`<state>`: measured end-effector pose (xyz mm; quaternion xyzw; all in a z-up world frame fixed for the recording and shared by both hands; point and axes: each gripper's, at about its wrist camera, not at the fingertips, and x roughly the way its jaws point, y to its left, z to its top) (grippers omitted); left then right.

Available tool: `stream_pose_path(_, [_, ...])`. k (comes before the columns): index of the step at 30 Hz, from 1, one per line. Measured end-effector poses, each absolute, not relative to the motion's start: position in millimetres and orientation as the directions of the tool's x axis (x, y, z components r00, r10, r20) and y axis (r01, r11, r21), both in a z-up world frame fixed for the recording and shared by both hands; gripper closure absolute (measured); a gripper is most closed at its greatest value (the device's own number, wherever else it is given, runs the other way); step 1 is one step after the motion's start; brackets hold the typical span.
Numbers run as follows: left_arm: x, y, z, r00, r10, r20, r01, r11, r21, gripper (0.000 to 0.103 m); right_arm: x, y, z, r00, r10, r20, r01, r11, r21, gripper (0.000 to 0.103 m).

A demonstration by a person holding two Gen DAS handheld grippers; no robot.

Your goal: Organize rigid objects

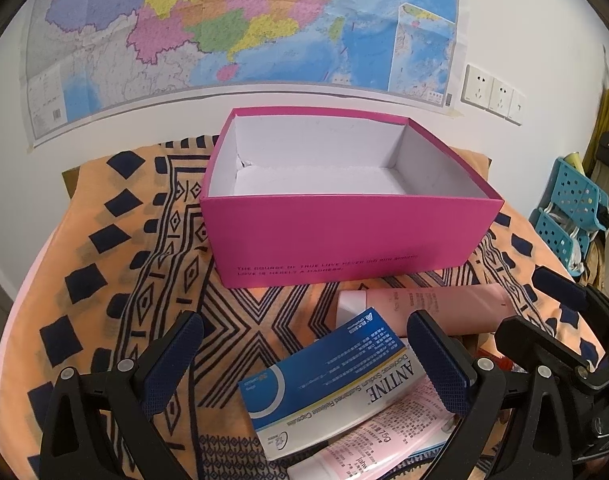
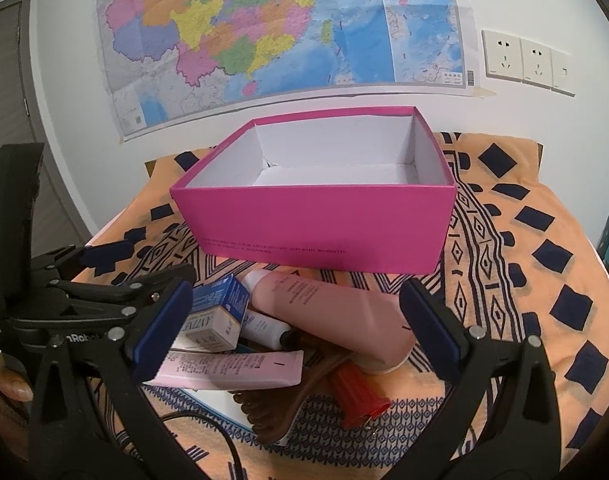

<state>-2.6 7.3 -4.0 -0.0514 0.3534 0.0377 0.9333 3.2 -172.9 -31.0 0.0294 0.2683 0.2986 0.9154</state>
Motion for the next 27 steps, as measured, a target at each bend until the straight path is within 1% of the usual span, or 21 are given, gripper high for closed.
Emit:
stream_pose_path(7, [-1,13,-9,0.737,0.027,-0.676,-0.107,0.991,-0.077,0.000,7,-173,-34,0.661,0.572,-0.486,-0.540,0.812,0.221,0.000])
stream_pose_path(14, [-3,27,-23,0.711,0.017,-0.703,-0.105,0.991,-0.081,0.000,16,-178,-43,0.645,0.561,-0.519,-0.519,0.820,0.241,0.000])
stream_pose_path(16, [-3,31,-27,0.703,0.007,-0.711,-0.100,0.991,-0.089,0.000,20,-180,-46,0.635,0.564,-0.527,-0.515,0.818,0.255,0.004])
stream_pose_path(18, [-3,34,-30,0.696,0.000,-0.718,-0.095,0.991,-0.092,0.000,25,-182,-49,0.629,0.552,-0.547,-0.497,0.827,0.263,0.005])
stream_pose_path(20, [-3,36,-33,0.688,-0.014,-0.725,-0.085,0.991,-0.100,0.000,28,-185,-51,0.623,0.553,-0.553,-0.487,0.828,0.280,0.014])
stream_pose_path(21, [-3,38,-34,0.685,-0.021,-0.728,-0.080,0.991,-0.104,0.000,28,-185,-51,0.615,0.566,-0.549,-0.495,0.819,0.290,0.022])
stream_pose_path(22, [-4,39,-35,0.681,-0.027,-0.732,-0.078,0.991,-0.110,0.000,28,-184,-51,0.604,0.577,-0.550,-0.505,0.810,0.296,0.025])
stream_pose_path(27, [-7,48,-43,0.652,-0.099,-0.752,-0.058,0.982,-0.179,0.000,13,-163,-43,0.544,0.652,-0.529,-0.622,0.736,0.267,0.025])
